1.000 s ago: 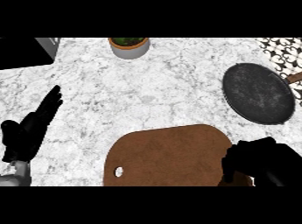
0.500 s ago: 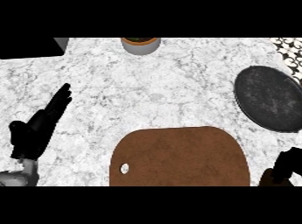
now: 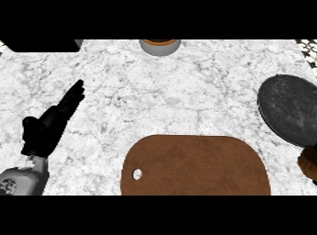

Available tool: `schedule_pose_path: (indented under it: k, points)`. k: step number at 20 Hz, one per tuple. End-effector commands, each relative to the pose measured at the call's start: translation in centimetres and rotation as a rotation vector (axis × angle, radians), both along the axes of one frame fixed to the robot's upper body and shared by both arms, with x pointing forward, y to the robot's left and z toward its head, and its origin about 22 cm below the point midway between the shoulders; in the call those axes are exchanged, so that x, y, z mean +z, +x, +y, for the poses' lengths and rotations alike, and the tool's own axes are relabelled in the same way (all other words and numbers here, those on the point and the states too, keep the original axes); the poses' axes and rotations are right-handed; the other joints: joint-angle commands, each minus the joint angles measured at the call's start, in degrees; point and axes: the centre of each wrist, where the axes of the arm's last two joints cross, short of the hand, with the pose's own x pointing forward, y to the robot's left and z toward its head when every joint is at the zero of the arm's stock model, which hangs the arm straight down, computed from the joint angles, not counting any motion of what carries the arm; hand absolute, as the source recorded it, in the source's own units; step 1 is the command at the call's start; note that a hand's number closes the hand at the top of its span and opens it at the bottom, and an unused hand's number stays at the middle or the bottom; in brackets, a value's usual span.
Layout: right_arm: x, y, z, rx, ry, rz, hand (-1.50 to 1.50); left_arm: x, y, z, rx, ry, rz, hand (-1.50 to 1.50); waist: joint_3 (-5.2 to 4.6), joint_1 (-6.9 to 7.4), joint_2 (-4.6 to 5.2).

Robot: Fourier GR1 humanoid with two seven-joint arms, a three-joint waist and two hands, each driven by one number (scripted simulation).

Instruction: Pick the croissant from the cutting board and place it in the pan

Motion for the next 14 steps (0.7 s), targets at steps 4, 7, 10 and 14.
schedule_pose_path:
  k: [4,7,10,14]
  points:
    - [-3.2,5.6,-4.9,-0.073,0.013,-0.025,1.50,0.3,-0.2,-2.8,-0.041,-0.008,-0.005,0.00,-0.01,1.40,0.16]
    - [-4.1,8.4,-4.7,-0.048,-0.011,-0.030,1.50,-0.6,0.2,-1.8,-0.039,0.013,-0.008,0.00,-0.05,1.25,0.17]
    - [-5.7,9.9,-4.9,-0.038,-0.004,-0.027,1.50,-0.4,-0.1,-0.2,-0.023,0.000,-0.003,0.00,-0.07,1.07,0.10]
    - [-5.4,11.8,-5.8,-0.035,-0.013,-0.033,1.50,0.3,0.0,0.1,-0.025,0.006,-0.002,0.00,-0.08,0.88,0.03]
